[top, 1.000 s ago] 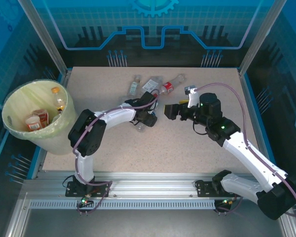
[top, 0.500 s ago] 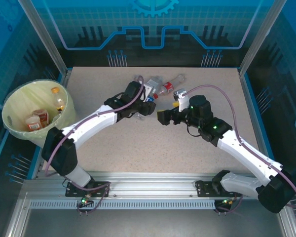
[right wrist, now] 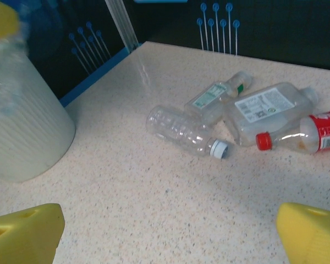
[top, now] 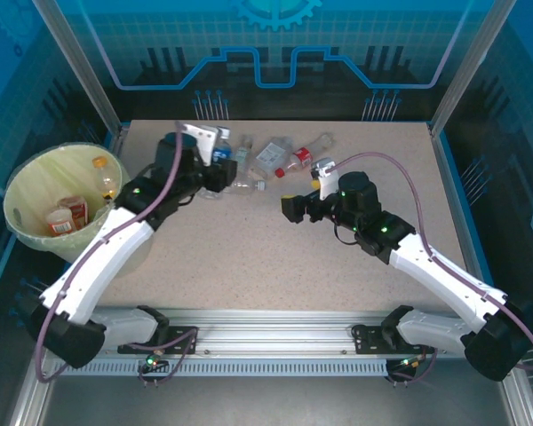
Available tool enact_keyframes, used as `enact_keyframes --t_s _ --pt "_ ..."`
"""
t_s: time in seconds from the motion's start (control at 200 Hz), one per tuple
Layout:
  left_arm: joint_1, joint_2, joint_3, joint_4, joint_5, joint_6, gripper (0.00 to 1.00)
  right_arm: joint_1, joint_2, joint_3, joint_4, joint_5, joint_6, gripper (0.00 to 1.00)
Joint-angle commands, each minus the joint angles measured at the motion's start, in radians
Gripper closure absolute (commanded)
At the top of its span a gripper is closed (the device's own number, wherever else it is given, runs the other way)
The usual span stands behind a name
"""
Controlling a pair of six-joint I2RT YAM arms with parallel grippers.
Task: Put the plastic bottles in the bin
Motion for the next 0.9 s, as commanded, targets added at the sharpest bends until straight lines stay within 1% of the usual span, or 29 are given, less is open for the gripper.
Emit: enact_keyframes --t_s 0.0,0.05,0.11,0.19,0.25,0.405,0.52,0.565,0.725,0.895 --pt "0.050 -0.068 0.085 -0.094 -0.068 0.004 0.47 0.017 -0.026 -0.023 0.067 0.044 -0.025 0.00" --pt "0.075 -0.078 0.123 -0.138 -0.100 0.016 0.47 0.017 -0.029 -0.023 0.068 0.049 -0.026 0.00" --pt "0.104 -0.074 0.177 -0.199 -0.172 0.024 0.48 0.017 -0.031 -0.023 0.068 0.052 -0.025 0.00" --pt "0.146 -0.073 0.223 -0.245 -0.236 0.040 0.48 0.017 -0.032 -0.023 0.070 0.065 -0.022 0.00" --pt "0.176 -0.078 0.240 -0.253 -0.278 0.052 0.48 0.017 -0.034 -0.023 0.071 0.070 -0.022 0.00" --pt "0.251 -0.090 0.271 -0.256 -0.336 0.072 0.47 0.017 -0.037 -0.023 0.062 0.103 -0.015 0.00" --pt "0.313 -0.090 0.273 -0.253 -0.468 0.097 0.47 0.016 -0.039 -0.023 0.050 0.117 -0.013 0.00" --pt "0.351 -0.089 0.266 -0.253 -0.493 0.096 0.47 0.017 -0.039 -0.023 0.049 0.124 -0.011 0.00" --pt "0.490 -0.085 0.234 -0.252 -0.502 0.092 0.47 0.015 -0.034 -0.020 0.043 0.132 -0.008 0.00" --pt "0.614 -0.091 0.184 -0.234 -0.472 0.076 0.47 0.015 -0.034 -0.023 0.043 0.135 -0.005 0.00"
